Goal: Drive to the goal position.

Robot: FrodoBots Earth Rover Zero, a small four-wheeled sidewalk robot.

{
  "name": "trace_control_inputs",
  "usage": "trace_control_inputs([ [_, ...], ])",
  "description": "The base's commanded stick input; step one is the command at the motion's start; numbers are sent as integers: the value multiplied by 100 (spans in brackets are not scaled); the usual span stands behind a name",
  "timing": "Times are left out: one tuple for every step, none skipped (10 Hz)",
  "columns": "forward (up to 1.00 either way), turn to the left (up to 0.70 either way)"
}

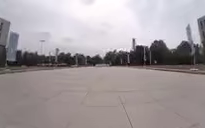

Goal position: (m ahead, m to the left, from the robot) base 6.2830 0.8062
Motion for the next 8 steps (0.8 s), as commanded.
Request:
trace_control_inputs([
  [70,1],
  [70,1],
  [70,1],
  [70,1],
  [70,1],
  [70,1],
  [70,1],
  [70,1],
])
